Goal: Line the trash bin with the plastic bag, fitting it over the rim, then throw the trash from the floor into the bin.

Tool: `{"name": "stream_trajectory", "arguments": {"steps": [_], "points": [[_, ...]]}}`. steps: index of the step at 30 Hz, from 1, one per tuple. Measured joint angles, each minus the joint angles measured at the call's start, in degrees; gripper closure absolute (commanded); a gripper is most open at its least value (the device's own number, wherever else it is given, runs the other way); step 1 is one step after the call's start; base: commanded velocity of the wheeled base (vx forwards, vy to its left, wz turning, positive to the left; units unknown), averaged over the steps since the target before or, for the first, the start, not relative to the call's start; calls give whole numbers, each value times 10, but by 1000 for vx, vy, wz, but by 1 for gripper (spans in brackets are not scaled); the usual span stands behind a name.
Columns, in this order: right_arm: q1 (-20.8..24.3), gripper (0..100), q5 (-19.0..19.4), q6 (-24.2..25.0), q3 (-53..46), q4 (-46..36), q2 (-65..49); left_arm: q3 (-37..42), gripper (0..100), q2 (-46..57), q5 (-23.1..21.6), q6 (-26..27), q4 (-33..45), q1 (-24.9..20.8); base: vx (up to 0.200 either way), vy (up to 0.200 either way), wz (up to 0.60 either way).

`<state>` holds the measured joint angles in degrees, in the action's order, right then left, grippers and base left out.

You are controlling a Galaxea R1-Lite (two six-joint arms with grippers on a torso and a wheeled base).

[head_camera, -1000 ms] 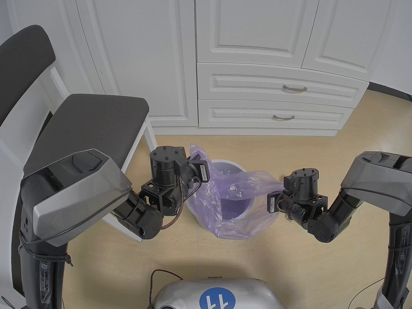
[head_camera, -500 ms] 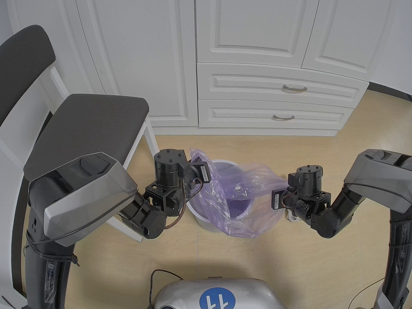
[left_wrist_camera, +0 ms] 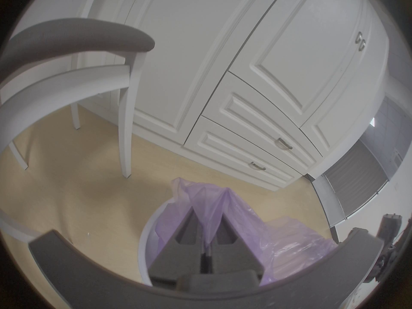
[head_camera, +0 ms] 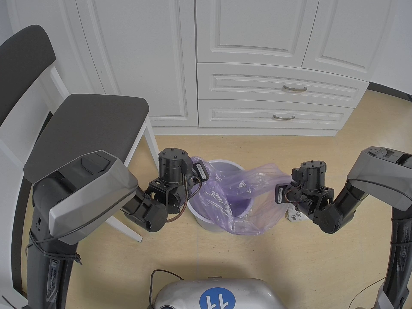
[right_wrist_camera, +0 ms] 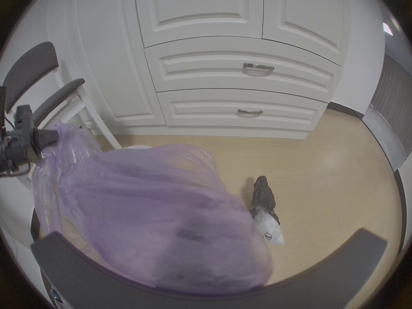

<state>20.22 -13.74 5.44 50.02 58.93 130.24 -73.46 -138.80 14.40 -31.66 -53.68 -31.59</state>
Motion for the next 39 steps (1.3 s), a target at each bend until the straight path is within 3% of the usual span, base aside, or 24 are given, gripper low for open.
{"name": "stream_trajectory", "arguments": {"steps": [8,16,20,24,29,39], "points": [[2,100,0,31,14,-17,-16,-93,100,-10,16,-70,185,9,0,0,0],[16,100,3,177,97,-154,-6,-171,100,-13,31,-126,330,40,0,0,0],[21,100,40,254,134,-232,-13,-194,100,-14,32,-141,373,46,0,0,0],[23,100,74,286,155,-307,-38,-208,100,-15,31,-153,387,43,0,0,0],[16,100,90,293,167,-339,-71,-219,100,-18,12,-160,391,26,0,0,0],[-17,100,87,216,154,-341,-92,-214,100,-11,-26,-173,390,20,0,0,0]]}}
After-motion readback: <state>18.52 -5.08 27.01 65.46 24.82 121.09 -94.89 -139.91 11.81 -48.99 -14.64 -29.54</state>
